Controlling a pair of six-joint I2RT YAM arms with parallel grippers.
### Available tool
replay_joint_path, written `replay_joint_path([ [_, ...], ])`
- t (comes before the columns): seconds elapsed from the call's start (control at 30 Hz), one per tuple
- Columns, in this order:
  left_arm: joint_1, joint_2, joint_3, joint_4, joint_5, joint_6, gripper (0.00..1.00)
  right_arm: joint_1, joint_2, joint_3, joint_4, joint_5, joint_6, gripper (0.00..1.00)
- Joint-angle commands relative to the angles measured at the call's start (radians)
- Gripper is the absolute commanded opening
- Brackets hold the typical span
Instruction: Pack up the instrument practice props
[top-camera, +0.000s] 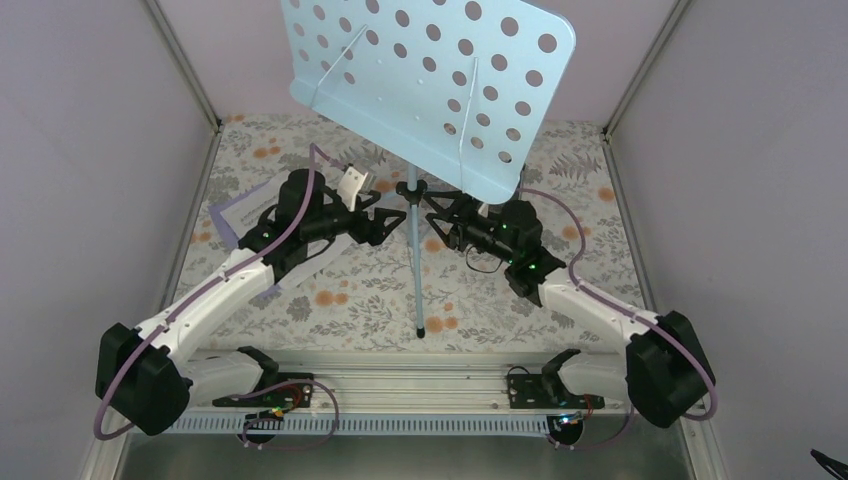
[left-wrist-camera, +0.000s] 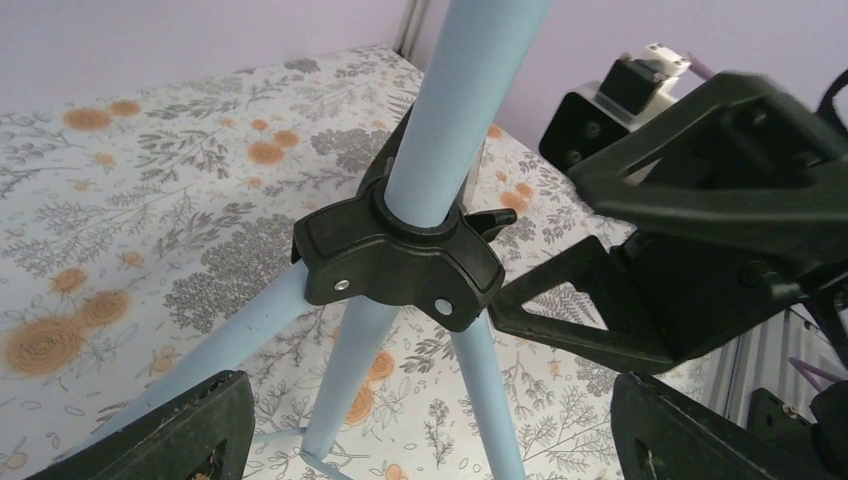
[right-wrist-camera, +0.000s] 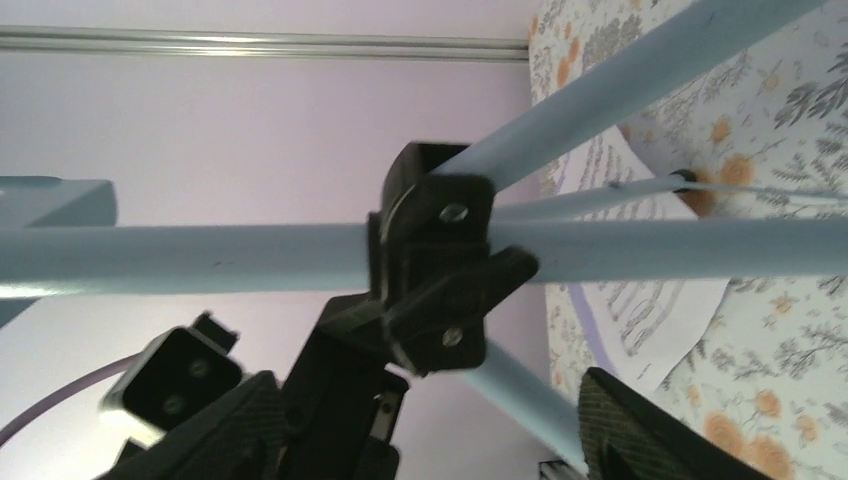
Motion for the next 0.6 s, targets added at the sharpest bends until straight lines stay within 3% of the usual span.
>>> replay_joint_path([
  [0.0, -0.004, -0.03, 0.02, 0.016, -0.018, 0.037, 0.89, -0.014, 0.068, 0.052, 0.078, 0.009, 0.078, 0.64],
  [0.27, -0.004, -0.035, 0.021, 0.007, -0.016, 0.036, 0.88, -0.02, 0.104, 0.086, 0.063, 0.032, 0.056, 0.32],
  [0.5, -0.006, -0.035, 0.02, 0.006, -0.011, 0.035, 0.87, -0.03, 0.128, 0.084, 0.073, 0.025, 0.052, 0.36],
  [0.57, -0.005, -0.035, 0.02, 0.006, -0.011, 0.035, 0.87, -0.032, 0.131, 0.085, 0.074, 0.023, 0.046, 0.28],
])
